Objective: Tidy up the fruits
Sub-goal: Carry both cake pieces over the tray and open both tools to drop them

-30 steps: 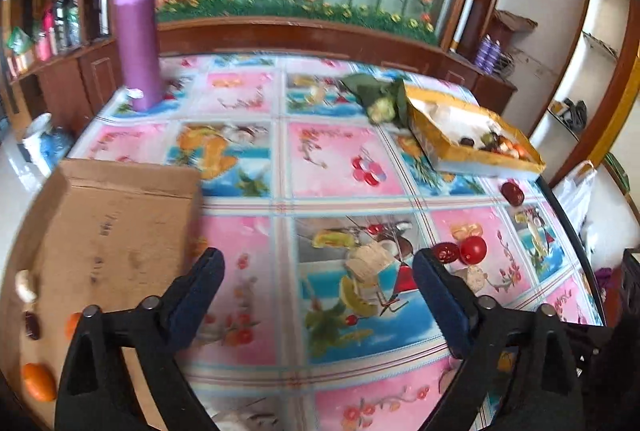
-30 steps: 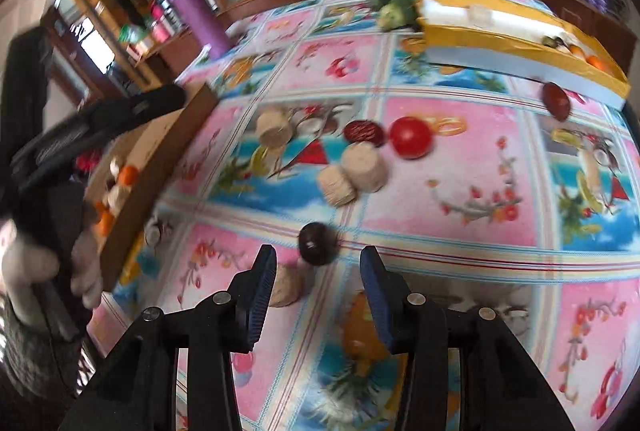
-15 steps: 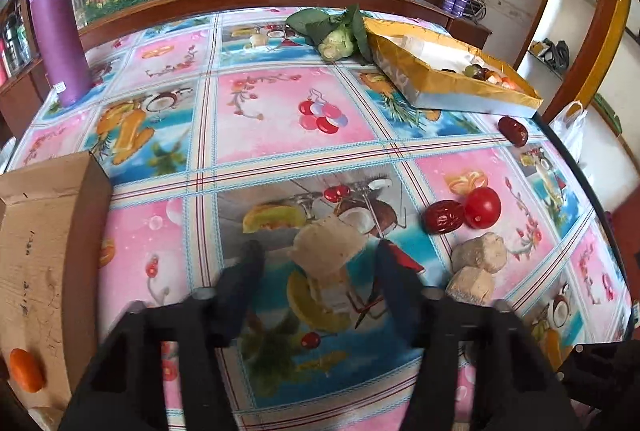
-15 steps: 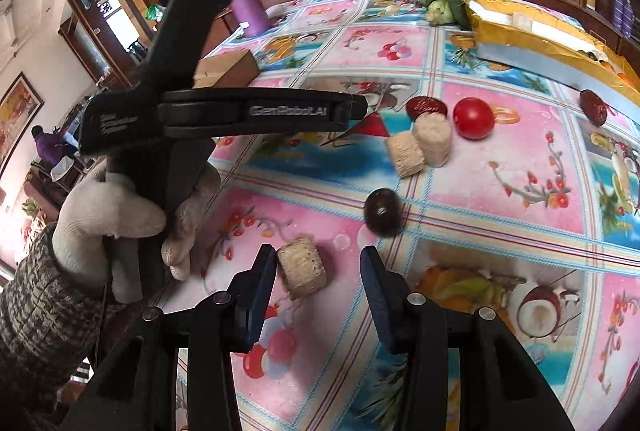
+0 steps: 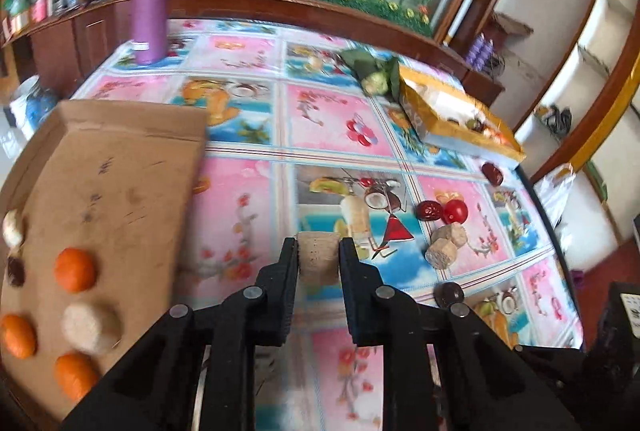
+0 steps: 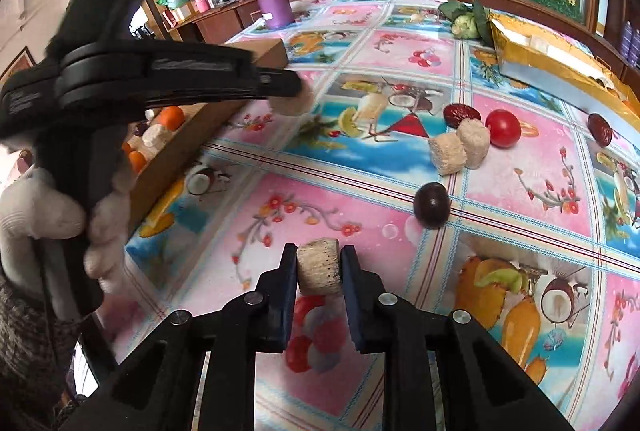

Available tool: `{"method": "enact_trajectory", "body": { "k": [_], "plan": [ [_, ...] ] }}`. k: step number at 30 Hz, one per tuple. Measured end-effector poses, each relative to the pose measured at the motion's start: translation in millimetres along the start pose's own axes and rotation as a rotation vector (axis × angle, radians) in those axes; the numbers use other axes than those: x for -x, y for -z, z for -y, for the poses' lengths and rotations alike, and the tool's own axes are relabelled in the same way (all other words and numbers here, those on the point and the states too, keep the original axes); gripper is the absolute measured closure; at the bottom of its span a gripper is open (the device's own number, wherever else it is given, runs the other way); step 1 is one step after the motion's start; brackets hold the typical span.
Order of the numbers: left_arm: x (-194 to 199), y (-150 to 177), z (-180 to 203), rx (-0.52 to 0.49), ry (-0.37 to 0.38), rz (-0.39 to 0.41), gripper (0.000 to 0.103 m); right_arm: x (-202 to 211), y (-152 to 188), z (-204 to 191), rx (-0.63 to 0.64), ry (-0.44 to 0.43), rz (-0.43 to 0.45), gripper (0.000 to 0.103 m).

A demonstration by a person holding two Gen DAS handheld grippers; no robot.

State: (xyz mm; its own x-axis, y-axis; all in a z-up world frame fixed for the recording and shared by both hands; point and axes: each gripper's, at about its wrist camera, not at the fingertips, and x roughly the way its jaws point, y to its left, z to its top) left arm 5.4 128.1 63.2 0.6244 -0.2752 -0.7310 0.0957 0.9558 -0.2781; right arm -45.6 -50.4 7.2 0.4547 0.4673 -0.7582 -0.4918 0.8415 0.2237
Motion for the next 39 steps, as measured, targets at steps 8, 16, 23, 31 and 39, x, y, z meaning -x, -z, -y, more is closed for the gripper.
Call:
{"method": "enact_trajectory", "body": {
  "k": [8,16,23,31,39],
  "plan": [
    [64,23,-63,0.148,-0.021,0.088,0.083,15,-7,-33,0.03,-0.013,0.052,0.08],
    [93,24,-122,0.211,-0.09,0.125,0.083,13,-34,-80,0.117,-0.042,0.078,0.08],
    [81,-3,-157,0.16,-0.185,0.073,0.083,-15,-82,-125,0.186,-0.052,0.118,0.08],
    [44,-29,-197,0.21,-0.204,-0.021,0.083,-83,-139,-151,0.197,-0.044,0.071,0.079],
    [29,-27,-204,0.229,-0.193,-0.048,0.081,-127,-156,-144,0.154,-0.057,-0.016,0.079]
  ]
}}
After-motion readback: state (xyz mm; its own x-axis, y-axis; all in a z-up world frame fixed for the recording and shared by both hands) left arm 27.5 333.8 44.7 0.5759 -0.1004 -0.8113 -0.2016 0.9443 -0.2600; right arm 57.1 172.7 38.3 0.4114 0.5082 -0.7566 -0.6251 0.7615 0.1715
